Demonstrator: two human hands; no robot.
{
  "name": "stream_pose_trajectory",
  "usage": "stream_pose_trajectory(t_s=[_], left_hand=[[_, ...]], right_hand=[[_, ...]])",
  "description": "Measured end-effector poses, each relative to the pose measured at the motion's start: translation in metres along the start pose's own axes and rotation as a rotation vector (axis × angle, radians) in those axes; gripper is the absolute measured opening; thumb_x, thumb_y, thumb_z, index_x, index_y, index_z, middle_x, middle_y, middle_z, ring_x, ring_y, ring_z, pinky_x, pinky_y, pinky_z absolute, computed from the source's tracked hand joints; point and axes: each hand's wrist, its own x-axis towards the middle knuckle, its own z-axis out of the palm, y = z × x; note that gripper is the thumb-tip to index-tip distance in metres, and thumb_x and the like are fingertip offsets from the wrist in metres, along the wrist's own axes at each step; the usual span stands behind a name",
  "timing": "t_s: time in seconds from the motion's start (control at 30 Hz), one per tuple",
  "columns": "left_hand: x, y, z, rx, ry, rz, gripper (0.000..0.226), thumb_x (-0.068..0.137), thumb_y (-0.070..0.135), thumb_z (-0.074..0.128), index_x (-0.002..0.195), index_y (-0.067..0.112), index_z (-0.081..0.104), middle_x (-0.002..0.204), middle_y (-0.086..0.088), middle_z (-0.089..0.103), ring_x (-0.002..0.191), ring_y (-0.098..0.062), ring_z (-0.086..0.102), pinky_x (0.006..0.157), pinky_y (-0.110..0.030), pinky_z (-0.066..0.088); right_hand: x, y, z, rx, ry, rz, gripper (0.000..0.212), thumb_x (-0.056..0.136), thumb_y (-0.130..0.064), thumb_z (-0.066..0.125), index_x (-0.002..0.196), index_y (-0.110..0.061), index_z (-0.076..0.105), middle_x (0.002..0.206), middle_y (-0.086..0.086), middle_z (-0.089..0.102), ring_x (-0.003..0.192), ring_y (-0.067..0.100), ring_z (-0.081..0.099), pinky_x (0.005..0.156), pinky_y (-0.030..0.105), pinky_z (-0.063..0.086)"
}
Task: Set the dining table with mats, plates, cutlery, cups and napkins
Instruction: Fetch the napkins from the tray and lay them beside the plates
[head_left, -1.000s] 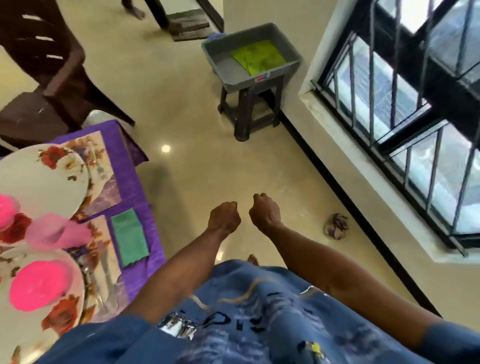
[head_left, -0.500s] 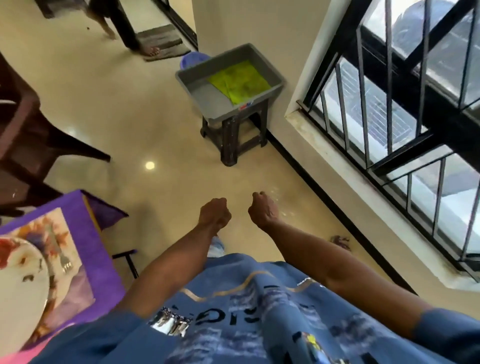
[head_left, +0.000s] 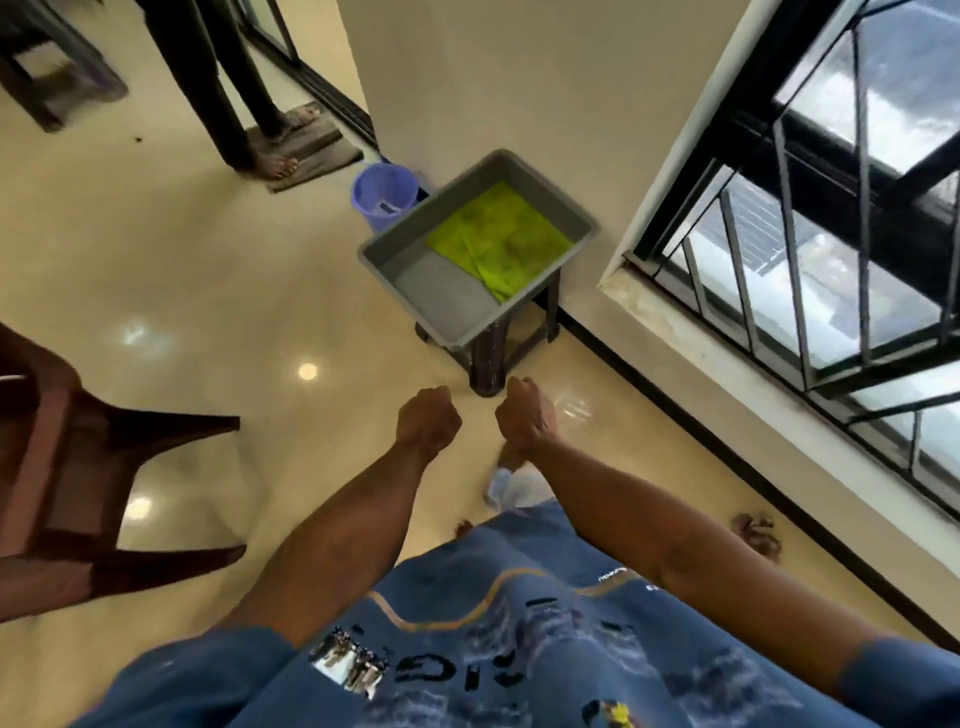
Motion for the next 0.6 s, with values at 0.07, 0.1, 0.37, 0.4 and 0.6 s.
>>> stream_pose_trajectory(t_s=[0.07,0.1,0.37,0.4,0.6], left_hand=[[0.033,-0.002,-0.013,-0.01,0.001,0.011,0.026,0.091,0.011,0.043,0.11,0.007,0.06,0.117,-0.016,0.063,0.107,-0.037,0.06,0.088,-0.037,0.046],[0.055,-0.003,-0.022,-0.016,0.003,0.015,0.025,0.091,0.011,0.043,0.109,0.007,0.06,0.118,-0.017,0.063,0.107,-0.038,0.059,0.088,-0.037,0.046],[0.206,-0.005,-0.096,0.009,-0.044,0.059,0.024,0.094,0.019,0.045,0.108,0.008,0.06,0.119,-0.017,0.062,0.108,-0.037,0.058,0.086,-0.038,0.046],[0.224,-0.003,-0.104,-0.002,-0.054,0.056,0.022,0.093,0.018,0.046,0.106,0.008,0.059,0.118,-0.018,0.061,0.107,-0.037,0.058,0.085,-0.038,0.046],[0.319,0.013,-0.141,-0.028,-0.192,0.121,0.015,0.085,0.013,0.053,0.092,0.001,0.058,0.106,-0.024,0.063,0.099,-0.04,0.059,0.08,-0.04,0.047]], right_hand=[[0.033,-0.01,0.001,0.036,-0.028,0.047,0.019,0.085,-0.014,0.057,0.1,-0.007,0.064,0.104,0.016,0.064,0.091,0.035,0.064,0.067,0.036,0.045],[0.056,-0.016,-0.001,0.059,-0.027,0.068,0.018,0.083,-0.015,0.057,0.097,-0.007,0.064,0.102,0.017,0.065,0.091,0.035,0.064,0.066,0.036,0.045],[0.2,-0.075,-0.049,0.157,-0.014,0.221,0.007,0.079,-0.011,0.053,0.081,-0.007,0.058,0.093,0.015,0.065,0.085,0.034,0.064,0.059,0.027,0.038],[0.213,-0.081,-0.055,0.13,-0.019,0.212,0.011,0.079,-0.009,0.053,0.086,-0.007,0.06,0.099,0.017,0.064,0.089,0.036,0.064,0.062,0.029,0.039],[0.277,-0.092,-0.053,0.151,0.0,0.313,0.015,0.081,-0.004,0.049,0.092,-0.005,0.059,0.102,0.019,0.062,0.086,0.034,0.061,0.061,0.032,0.043]])
